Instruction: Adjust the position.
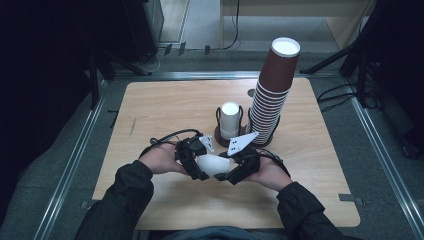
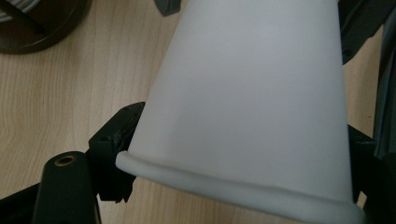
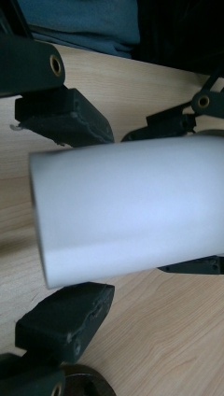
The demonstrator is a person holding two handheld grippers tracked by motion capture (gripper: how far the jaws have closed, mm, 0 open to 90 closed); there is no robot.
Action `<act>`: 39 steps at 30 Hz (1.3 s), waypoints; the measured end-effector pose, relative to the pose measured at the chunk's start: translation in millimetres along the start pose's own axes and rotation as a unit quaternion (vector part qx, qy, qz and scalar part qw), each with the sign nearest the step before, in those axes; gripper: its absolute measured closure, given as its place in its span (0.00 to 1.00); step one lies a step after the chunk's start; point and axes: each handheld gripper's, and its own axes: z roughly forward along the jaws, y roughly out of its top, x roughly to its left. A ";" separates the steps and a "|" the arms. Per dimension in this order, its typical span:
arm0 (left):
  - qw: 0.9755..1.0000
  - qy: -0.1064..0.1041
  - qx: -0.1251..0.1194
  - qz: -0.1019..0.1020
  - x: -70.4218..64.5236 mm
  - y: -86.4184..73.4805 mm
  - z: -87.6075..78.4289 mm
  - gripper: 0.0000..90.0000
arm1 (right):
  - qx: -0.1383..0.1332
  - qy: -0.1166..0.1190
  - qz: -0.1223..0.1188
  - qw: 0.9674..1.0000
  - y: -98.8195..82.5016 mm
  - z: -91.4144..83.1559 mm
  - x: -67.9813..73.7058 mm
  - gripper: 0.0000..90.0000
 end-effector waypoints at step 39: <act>0.980 -0.001 -0.195 -0.044 2.2 -25.3 -29.7 0.02 | -0.067 0.002 -0.009 0.998 -3.1 -27.9 -5.7 0.37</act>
